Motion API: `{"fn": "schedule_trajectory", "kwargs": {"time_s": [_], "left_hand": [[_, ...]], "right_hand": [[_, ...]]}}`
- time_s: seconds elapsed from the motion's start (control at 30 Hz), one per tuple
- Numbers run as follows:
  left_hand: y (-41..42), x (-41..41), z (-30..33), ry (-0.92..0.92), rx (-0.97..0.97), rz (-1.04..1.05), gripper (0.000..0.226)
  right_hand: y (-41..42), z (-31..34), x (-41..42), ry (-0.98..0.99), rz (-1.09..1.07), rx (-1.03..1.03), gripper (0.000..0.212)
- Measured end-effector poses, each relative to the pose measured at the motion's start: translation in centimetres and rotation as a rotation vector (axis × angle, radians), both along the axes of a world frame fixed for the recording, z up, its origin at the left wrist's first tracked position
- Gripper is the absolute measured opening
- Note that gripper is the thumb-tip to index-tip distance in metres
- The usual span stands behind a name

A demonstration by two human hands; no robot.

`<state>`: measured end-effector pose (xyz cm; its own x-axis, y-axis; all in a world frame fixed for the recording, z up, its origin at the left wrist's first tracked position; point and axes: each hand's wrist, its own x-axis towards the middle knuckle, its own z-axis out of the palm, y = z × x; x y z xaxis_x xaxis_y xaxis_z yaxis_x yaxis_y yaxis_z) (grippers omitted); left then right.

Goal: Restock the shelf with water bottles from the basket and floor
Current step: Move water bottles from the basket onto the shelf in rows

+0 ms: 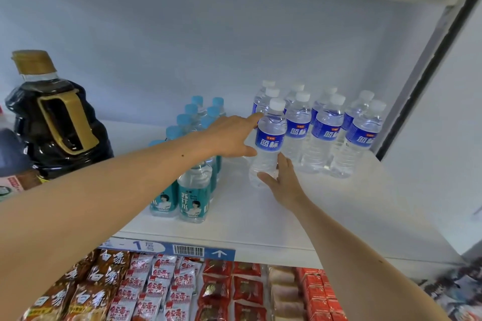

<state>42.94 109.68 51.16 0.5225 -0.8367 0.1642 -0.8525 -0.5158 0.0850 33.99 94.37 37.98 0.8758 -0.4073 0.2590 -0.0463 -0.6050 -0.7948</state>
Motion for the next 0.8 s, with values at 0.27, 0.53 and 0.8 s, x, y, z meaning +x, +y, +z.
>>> {"fn": "schedule_trajectory", "kwargs": {"time_s": [0.27,0.53,0.8], "left_hand": [[-0.2,0.0,0.0,-0.024,0.015,0.014,0.094],[-0.1,-2.7,-1.5,-0.157,0.076,0.181,0.062],[0.2,-9.4,-7.7,-0.138,0.126,0.181,0.053]], "right_hand": [[-0.2,0.2,0.7,0.083,-0.04,-0.046,0.068],[-0.4,-0.5,-2.0,0.034,-0.135,0.081,0.079],[-0.8,-1.4,-10.1,-0.063,-0.236,-0.05,0.033]]}}
